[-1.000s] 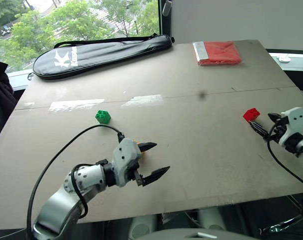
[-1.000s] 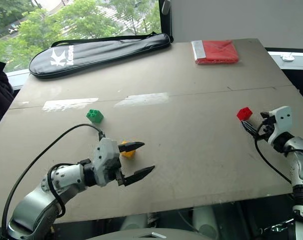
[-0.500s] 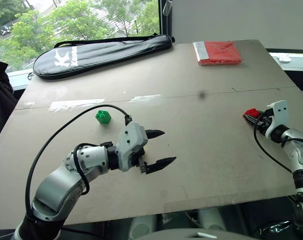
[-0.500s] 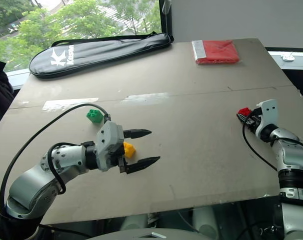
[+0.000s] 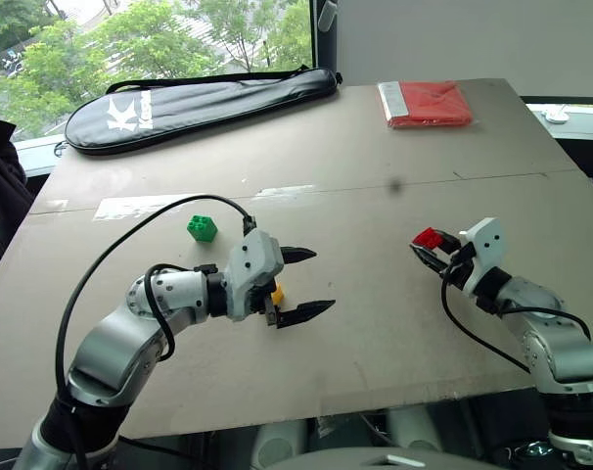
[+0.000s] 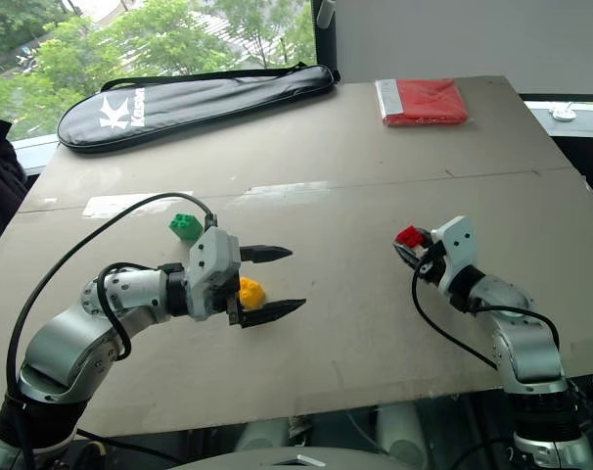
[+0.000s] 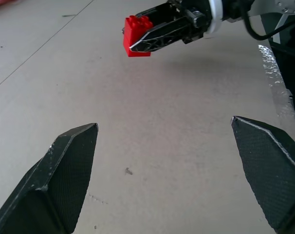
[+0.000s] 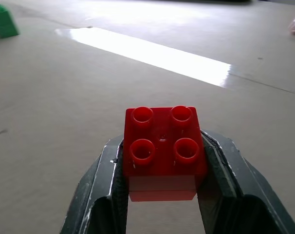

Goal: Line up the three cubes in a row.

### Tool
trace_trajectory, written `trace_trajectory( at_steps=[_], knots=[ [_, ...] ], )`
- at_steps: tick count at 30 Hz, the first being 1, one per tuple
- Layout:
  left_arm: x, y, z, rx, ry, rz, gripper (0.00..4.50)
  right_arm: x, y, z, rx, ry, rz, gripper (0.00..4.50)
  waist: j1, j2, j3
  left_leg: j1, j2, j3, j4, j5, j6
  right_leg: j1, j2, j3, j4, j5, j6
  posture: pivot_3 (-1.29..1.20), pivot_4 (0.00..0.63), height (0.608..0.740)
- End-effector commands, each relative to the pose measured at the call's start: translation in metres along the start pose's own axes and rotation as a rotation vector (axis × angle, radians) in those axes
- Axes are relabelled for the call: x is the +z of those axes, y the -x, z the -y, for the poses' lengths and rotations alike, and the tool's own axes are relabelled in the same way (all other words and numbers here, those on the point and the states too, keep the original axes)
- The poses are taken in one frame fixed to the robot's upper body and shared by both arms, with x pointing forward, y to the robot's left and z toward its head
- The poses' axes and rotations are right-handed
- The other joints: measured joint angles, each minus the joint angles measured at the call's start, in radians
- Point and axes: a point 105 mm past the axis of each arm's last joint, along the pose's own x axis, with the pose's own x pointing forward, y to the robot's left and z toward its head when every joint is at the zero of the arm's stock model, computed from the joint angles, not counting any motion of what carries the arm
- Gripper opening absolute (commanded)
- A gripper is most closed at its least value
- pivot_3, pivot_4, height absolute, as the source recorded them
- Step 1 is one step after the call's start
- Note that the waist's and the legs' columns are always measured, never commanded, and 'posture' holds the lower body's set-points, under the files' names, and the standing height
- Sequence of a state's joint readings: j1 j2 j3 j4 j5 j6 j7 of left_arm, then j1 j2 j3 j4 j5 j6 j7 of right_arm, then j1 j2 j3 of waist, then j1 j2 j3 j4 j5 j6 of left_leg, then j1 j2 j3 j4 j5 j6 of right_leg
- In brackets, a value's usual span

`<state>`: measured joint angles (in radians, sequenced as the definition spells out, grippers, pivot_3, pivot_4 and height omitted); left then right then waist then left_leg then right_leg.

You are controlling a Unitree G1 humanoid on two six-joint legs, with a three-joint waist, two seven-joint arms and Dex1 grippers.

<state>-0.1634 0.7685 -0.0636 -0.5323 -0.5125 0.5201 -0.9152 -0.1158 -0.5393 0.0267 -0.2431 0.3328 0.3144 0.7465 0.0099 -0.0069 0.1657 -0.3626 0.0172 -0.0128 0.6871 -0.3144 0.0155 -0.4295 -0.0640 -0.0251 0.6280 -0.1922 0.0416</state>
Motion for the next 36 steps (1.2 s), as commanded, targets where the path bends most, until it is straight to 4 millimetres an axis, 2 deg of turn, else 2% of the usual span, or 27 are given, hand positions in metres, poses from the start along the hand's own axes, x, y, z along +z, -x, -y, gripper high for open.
trace_trajectory(
  at_steps=[1,4,6,9,19,27,29,33,34,36],
  knots=[
    [0.004,0.000,0.000,-0.034,-0.058,0.012,4.50,0.010,0.003,-0.003,0.256,0.116,0.036,1.35,-0.001,-0.002,0.001,0.000,0.000,0.000,0.000,0.000,0.000,0.000,0.000,0.000,0.000,0.000,0.000,0.00,0.150,0.701],
    [0.001,0.003,-0.001,-0.043,-0.070,0.010,4.50,0.003,0.010,-0.001,0.521,0.246,0.013,1.35,-0.008,-0.004,0.003,0.001,0.001,-0.001,0.000,0.000,0.000,0.000,0.001,0.000,0.000,0.002,-0.004,0.00,0.150,0.701],
    [-0.004,0.008,0.002,-0.054,-0.081,-0.006,4.50,0.003,0.008,0.006,0.680,0.274,-0.003,1.35,-0.019,-0.003,0.005,0.001,0.002,-0.001,0.000,0.000,0.000,0.000,0.002,0.000,0.000,0.003,-0.002,0.00,0.150,0.701],
    [-0.008,0.013,0.004,-0.055,-0.093,-0.022,4.50,0.007,0.000,0.011,0.779,0.291,0.004,1.35,-0.030,-0.004,0.008,0.001,0.002,0.001,0.000,0.000,0.000,0.000,0.002,0.001,0.000,0.004,-0.003,0.00,0.150,0.701],
    [-0.010,0.018,0.013,-0.030,-0.096,-0.025,4.50,0.000,-0.025,0.018,0.850,0.310,-0.063,1.35,-0.021,-0.006,0.012,-0.001,0.001,0.001,0.000,0.000,-0.001,0.000,0.000,0.001,-0.001,0.005,-0.003,0.00,0.150,0.701],
    [-0.011,0.018,0.012,-0.019,-0.091,-0.025,4.50,0.000,-0.032,0.021,0.862,0.312,-0.107,1.35,-0.022,-0.005,0.013,0.000,0.002,0.000,0.000,0.000,-0.001,-0.001,0.000,0.000,0.000,0.006,-0.002,0.00,0.150,0.701],
    [-0.012,0.018,0.011,-0.019,-0.090,-0.024,4.50,0.000,-0.033,0.022,0.859,0.323,-0.111,2.40,-0.022,-0.005,0.013,0.000,0.002,0.000,0.000,0.001,-0.001,-0.001,0.000,0.000,0.000,0.006,-0.002,0.00,0.150,0.701],
    [-0.012,0.018,0.012,-0.024,-0.085,-0.022,4.50,0.003,-0.032,0.023,0.850,0.325,-0.093,4.10,-0.021,-0.005,0.013,-0.001,0.002,0.000,0.000,0.001,-0.001,-0.001,0.000,0.000,0.000,0.006,-0.002,0.00,0.150,0.701],
    [-0.012,0.018,0.012,-0.024,-0.084,-0.022,4.50,0.004,-0.032,0.024,0.846,0.330,-0.087,4.43,-0.022,-0.005,0.013,-0.001,0.002,0.000,0.000,0.001,-0.001,-0.001,0.000,0.000,0.000,0.006,-0.002,0.00,0.150,0.701],
    [-0.013,0.019,0.011,-0.020,-0.082,-0.024,4.50,0.006,-0.031,0.026,0.832,0.360,-0.076,4.43,-0.022,-0.005,0.013,0.000,0.002,0.000,0.000,0.001,-0.001,-0.001,0.000,0.000,0.000,0.006,-0.002,0.00,0.150,0.701]
  ],
)
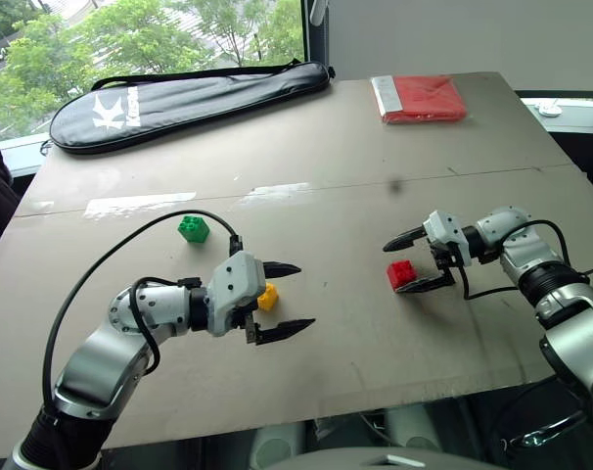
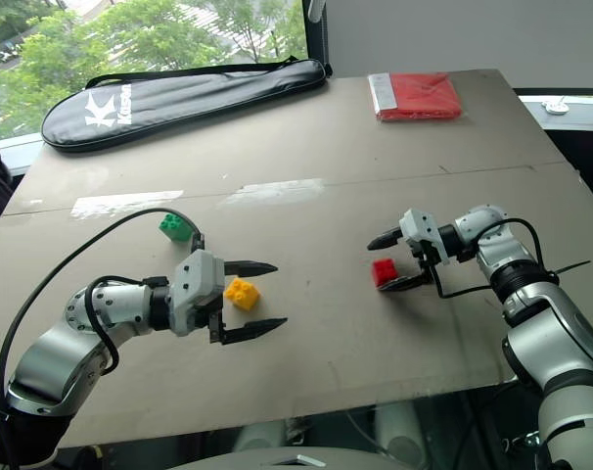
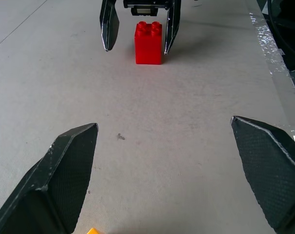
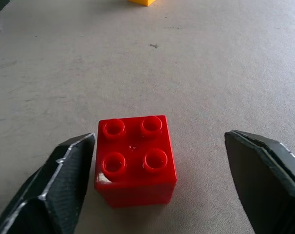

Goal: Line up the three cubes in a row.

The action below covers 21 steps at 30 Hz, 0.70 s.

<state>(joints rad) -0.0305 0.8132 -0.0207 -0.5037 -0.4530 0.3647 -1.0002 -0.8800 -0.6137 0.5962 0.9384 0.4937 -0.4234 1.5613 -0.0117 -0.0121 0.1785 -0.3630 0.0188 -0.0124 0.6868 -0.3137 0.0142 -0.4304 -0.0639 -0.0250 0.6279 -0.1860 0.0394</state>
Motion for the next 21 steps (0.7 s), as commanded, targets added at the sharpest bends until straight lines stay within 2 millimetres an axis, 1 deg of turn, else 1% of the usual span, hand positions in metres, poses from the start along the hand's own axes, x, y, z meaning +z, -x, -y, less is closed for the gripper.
trace_trajectory(
  at_steps=[1,5,8,9,12,14,16,18,19,21],
  knots=[
    [0.008,0.002,0.001,0.005,-0.039,0.021,4.50,0.011,0.008,0.002,0.015,0.090,0.009,4.43,0.000,0.000,0.000,0.000,0.000,0.000,0.000,0.000,0.000,0.000,0.000,0.000,0.000,0.000,0.000,0.00,0.150,0.701],
    [0.011,0.009,0.000,0.048,-0.021,0.041,4.50,0.020,0.014,0.005,-0.009,0.109,0.037,4.43,-0.001,0.000,0.000,0.000,0.000,0.000,0.000,0.000,0.000,0.000,0.000,0.000,0.000,0.000,0.000,0.00,0.150,0.701],
    [0.012,0.019,-0.009,0.147,0.004,0.062,4.50,0.032,0.020,0.006,-0.033,0.132,0.088,4.43,-0.001,0.001,0.001,-0.001,0.000,0.001,0.000,0.000,0.000,-0.002,0.000,0.001,0.000,0.000,0.000,0.00,0.150,0.701],
    [0.012,0.025,-0.015,0.202,0.012,0.070,4.50,0.036,0.022,0.005,-0.040,0.137,0.108,4.43,-0.001,0.001,0.001,-0.001,0.000,0.001,0.000,0.000,0.000,-0.002,0.000,0.001,0.001,0.000,0.000,0.00,0.150,0.701],
    [0.010,0.049,-0.046,0.491,0.041,0.130,4.50,0.050,0.029,0.003,-0.067,0.153,0.185,4.43,0.003,0.001,0.001,-0.001,0.001,0.001,0.000,0.000,0.000,-0.002,0.000,0.000,0.001,0.000,0.000,0.00,0.150,0.701],
    [-0.002,0.077,-0.069,0.744,0.089,0.133,4.50,0.063,0.035,0.001,-0.115,0.154,0.274,4.43,0.005,0.001,0.001,-0.001,0.001,0.000,0.000,0.000,0.000,-0.002,-0.001,0.000,0.001,0.000,0.000,0.00,0.150,0.701],
    [-0.020,0.099,-0.080,0.919,0.119,0.094,4.50,0.071,0.039,-0.002,-0.160,0.148,0.336,4.43,0.007,0.001,0.001,-0.001,0.001,0.000,0.000,0.000,0.000,-0.002,-0.001,0.000,0.001,0.001,0.000,0.00,0.150,0.701],
    [-0.037,0.109,-0.085,1.000,0.140,0.044,4.50,0.076,0.041,-0.003,-0.200,0.121,0.382,4.43,0.006,0.001,0.001,-0.001,0.000,0.000,0.000,0.000,0.000,-0.002,-0.001,0.000,0.002,0.001,0.000,0.00,0.150,0.701],
    [-0.045,0.112,-0.087,1.021,0.151,0.022,4.50,0.077,0.041,-0.003,-0.221,0.105,0.400,4.43,0.006,0.001,0.001,-0.001,0.000,0.001,0.000,0.000,0.000,-0.002,-0.001,0.000,0.002,0.001,0.000,0.00,0.150,0.701],
    [-0.054,0.113,-0.090,1.035,0.160,-0.002,4.50,0.079,0.042,-0.002,-0.251,0.082,0.422,4.43,0.007,0.001,0.001,-0.001,0.000,0.001,0.001,0.000,0.000,-0.002,-0.001,0.000,0.003,0.001,0.000,0.00,0.150,0.701]
  ],
)
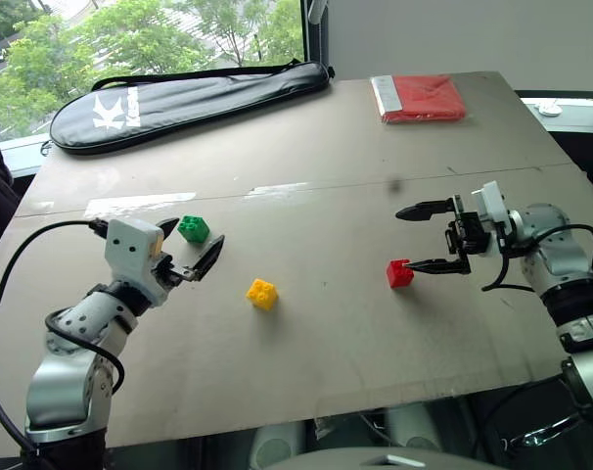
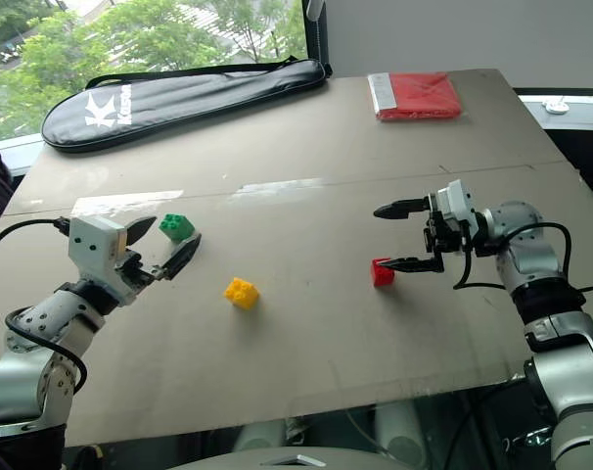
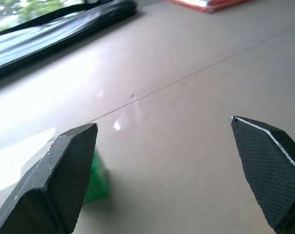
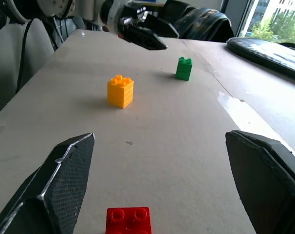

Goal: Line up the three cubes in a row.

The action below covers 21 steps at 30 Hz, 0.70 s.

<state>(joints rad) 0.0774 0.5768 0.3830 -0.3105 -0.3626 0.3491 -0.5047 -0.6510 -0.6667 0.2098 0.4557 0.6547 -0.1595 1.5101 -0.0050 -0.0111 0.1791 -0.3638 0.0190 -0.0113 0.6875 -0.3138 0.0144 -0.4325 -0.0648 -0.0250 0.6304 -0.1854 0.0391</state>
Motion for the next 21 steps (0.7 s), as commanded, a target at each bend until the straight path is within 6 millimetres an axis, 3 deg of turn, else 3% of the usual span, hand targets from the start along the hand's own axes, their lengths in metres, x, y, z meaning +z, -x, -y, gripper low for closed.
trace_trajectory(
  at_steps=[1,7,13,21],
  knots=[
    [-0.004,-0.005,-0.009,0.048,-0.037,0.004,4.50,0.020,0.000,0.006,-0.073,0.017,0.075,4.43,0.001,0.000,0.000,0.000,0.000,0.000,0.000,0.000,0.000,0.000,0.000,0.000,0.000,0.000,0.000,0.00,0.150,0.701],
    [-0.018,-0.033,-0.015,0.062,-0.026,-0.009,4.50,0.019,0.004,0.003,-0.132,0.004,0.080,4.43,0.018,-0.001,0.000,0.001,-0.001,-0.001,0.002,0.001,-0.001,0.000,0.000,-0.001,0.004,0.000,-0.001,0.00,0.150,0.701],
    [-0.027,-0.048,-0.030,0.101,-0.025,-0.015,4.50,0.020,0.018,0.001,-0.186,0.003,0.071,4.43,0.015,-0.001,0.000,0.001,-0.001,-0.001,0.002,0.001,-0.002,0.000,0.000,-0.001,0.005,0.000,-0.001,0.00,0.150,0.701],
    [-0.040,-0.067,-0.029,0.066,-0.041,-0.050,4.50,0.021,0.021,-0.004,-0.229,0.004,0.079,4.43,0.017,-0.001,0.000,0.001,-0.001,-0.001,0.002,0.001,-0.002,-0.001,0.000,-0.001,0.006,0.000,-0.001,0.00,0.150,0.701]
  ],
)
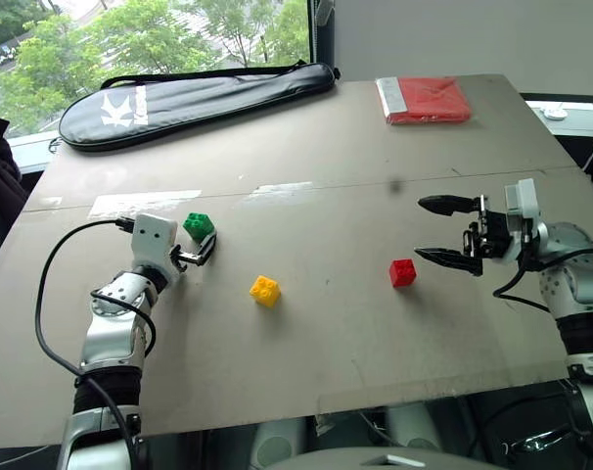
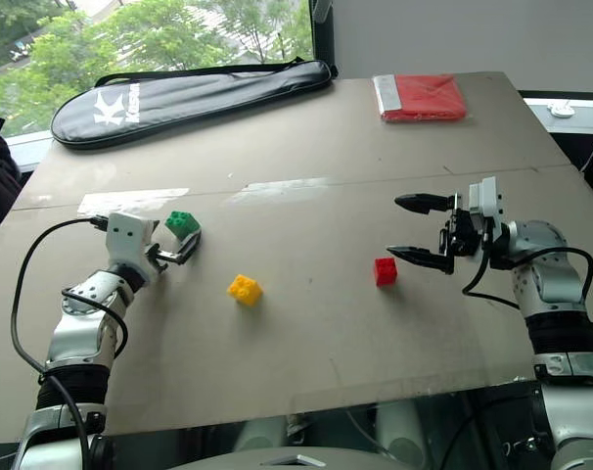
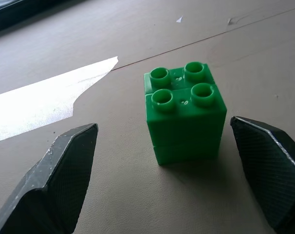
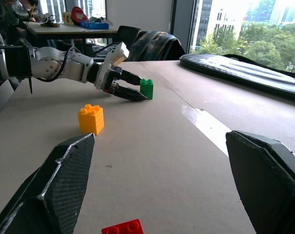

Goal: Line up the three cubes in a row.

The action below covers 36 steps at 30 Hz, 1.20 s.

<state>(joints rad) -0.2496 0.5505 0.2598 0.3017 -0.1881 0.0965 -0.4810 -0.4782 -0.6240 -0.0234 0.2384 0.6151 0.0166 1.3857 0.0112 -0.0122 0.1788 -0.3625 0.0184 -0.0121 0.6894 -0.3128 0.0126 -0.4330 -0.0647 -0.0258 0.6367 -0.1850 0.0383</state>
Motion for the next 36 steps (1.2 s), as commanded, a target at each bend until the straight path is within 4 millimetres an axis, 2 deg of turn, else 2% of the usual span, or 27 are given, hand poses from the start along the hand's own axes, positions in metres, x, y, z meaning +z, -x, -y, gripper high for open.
trace_trajectory(
  at_steps=[1,2,5,7,10,12,16,17,19,20,23,25,28,30,33,36],
  knots=[
    [0.008,-0.012,0.005,-0.040,-0.033,0.028,4.50,0.014,0.002,0.002,-0.024,0.055,0.025,4.43,0.002,0.000,0.000,0.000,0.000,0.000,0.000,0.000,0.000,0.000,0.000,0.000,0.000,0.000,0.000,0.00,0.150,0.701],
    [0.009,-0.017,0.009,-0.055,-0.021,0.029,4.50,0.014,0.002,0.002,-0.027,0.057,0.025,4.43,0.002,0.000,0.000,0.000,0.000,0.000,0.000,0.000,0.000,0.000,0.000,0.000,0.001,0.000,0.000,0.00,0.150,0.701],
    [0.013,-0.028,0.020,-0.097,0.006,0.038,3.73,0.014,0.001,0.001,-0.029,0.062,0.023,4.50,0.003,0.000,0.000,0.000,-0.001,-0.001,0.002,0.000,-0.001,0.000,0.000,0.000,0.002,0.000,0.000,0.00,0.150,0.701],
    [0.014,-0.029,0.024,-0.110,0.021,0.045,2.92,0.015,0.002,0.000,-0.032,0.065,0.022,4.50,0.001,0.000,0.000,0.000,-0.001,-0.001,0.002,0.000,-0.001,0.000,0.000,0.000,0.002,0.000,0.000,0.00,0.150,0.701],
    [0.013,-0.027,0.029,-0.125,0.015,0.042,1.41,0.018,0.006,0.000,-0.048,0.071,0.018,4.50,-0.002,0.000,0.000,0.000,-0.001,-0.001,0.002,0.000,-0.001,0.000,0.000,0.000,0.003,0.000,0.000,0.00,0.150,0.701],
    [0.014,-0.026,0.030,-0.132,0.017,0.043,1.36,0.018,0.008,-0.001,-0.056,0.072,0.016,4.50,-0.003,0.000,0.000,0.000,-0.001,-0.001,0.002,0.000,-0.001,0.000,0.000,0.000,0.003,0.000,0.000,0.00,0.150,0.701],
    [0.035,-0.028,0.036,-0.196,-0.014,0.099,1.36,0.019,0.014,-0.002,-0.079,0.065,0.013,4.50,0.001,0.000,0.000,0.000,-0.001,-0.001,0.002,0.000,-0.001,0.000,0.000,0.000,0.003,0.000,0.000,0.00,0.150,0.701],
    [0.051,-0.030,0.045,-0.266,-0.033,0.154,1.36,0.019,0.016,-0.002,-0.088,0.061,0.012,4.50,0.001,0.000,0.000,0.000,-0.001,-0.001,0.002,0.000,-0.001,0.000,0.000,0.000,0.003,0.000,0.000,0.00,0.150,0.701],
    [0.089,-0.035,0.075,-0.481,-0.048,0.258,1.36,0.016,0.024,-0.003,-0.113,0.047,0.004,4.50,0.013,-0.002,0.001,-0.001,-0.001,-0.002,0.003,0.000,-0.001,0.000,0.000,0.000,0.004,0.000,0.000,0.00,0.150,0.701],
    [0.100,-0.035,0.088,-0.563,-0.064,0.287,1.36,0.014,0.026,-0.004,-0.118,0.042,-0.001,4.50,0.017,-0.003,0.001,-0.004,-0.001,-0.005,0.005,0.001,-0.001,0.000,0.000,-0.004,0.004,0.000,0.000,0.00,0.150,0.701],
    [0.117,-0.034,0.121,-0.770,-0.112,0.322,1.36,0.012,0.029,-0.007,-0.131,0.040,-0.008,4.50,0.012,-0.002,0.001,-0.008,-0.002,-0.008,0.012,0.000,-0.001,0.000,0.000,-0.006,0.004,0.000,0.000,0.00,0.150,0.701],
    [0.124,-0.029,0.151,-0.939,-0.146,0.336,1.36,0.012,0.031,-0.009,-0.147,0.044,-0.009,4.50,0.003,-0.002,0.001,-0.008,-0.003,-0.007,0.013,0.000,-0.001,0.001,-0.001,-0.004,0.004,0.000,0.000,0.00,0.150,0.701],
    [0.127,-0.014,0.192,-1.165,-0.155,0.352,1.36,0.013,0.035,-0.014,-0.176,0.048,-0.010,4.50,-0.003,-0.002,0.001,-0.008,-0.003,-0.007,0.013,0.000,0.000,0.000,-0.001,-0.004,0.004,0.000,0.000,0.00,0.150,0.701],
    [0.122,-0.008,0.203,-1.245,-0.167,0.345,1.36,0.013,0.037,-0.017,-0.189,0.047,-0.011,4.50,-0.008,-0.002,0.001,-0.008,-0.003,-0.007,0.013,0.000,0.000,0.000,0.000,-0.004,0.005,0.000,0.001,0.00,0.150,0.701],
    [0.098,-0.005,0.229,-1.349,-0.218,0.294,1.36,0.013,0.045,-0.027,-0.222,0.038,-0.018,4.50,-0.012,-0.002,0.001,-0.008,-0.002,-0.008,0.012,0.000,0.000,0.000,0.001,-0.004,0.006,0.000,0.000,0.00,0.150,0.701],
    [0.090,-0.009,0.241,-1.362,-0.251,0.274,1.36,0.012,0.051,-0.035,-0.244,0.028,-0.028,4.50,-0.012,-0.002,0.001,-0.007,-0.002,-0.008,0.013,0.000,0.000,0.000,0.001,-0.004,0.006,0.000,0.000,0.00,0.150,0.701]
  ],
)
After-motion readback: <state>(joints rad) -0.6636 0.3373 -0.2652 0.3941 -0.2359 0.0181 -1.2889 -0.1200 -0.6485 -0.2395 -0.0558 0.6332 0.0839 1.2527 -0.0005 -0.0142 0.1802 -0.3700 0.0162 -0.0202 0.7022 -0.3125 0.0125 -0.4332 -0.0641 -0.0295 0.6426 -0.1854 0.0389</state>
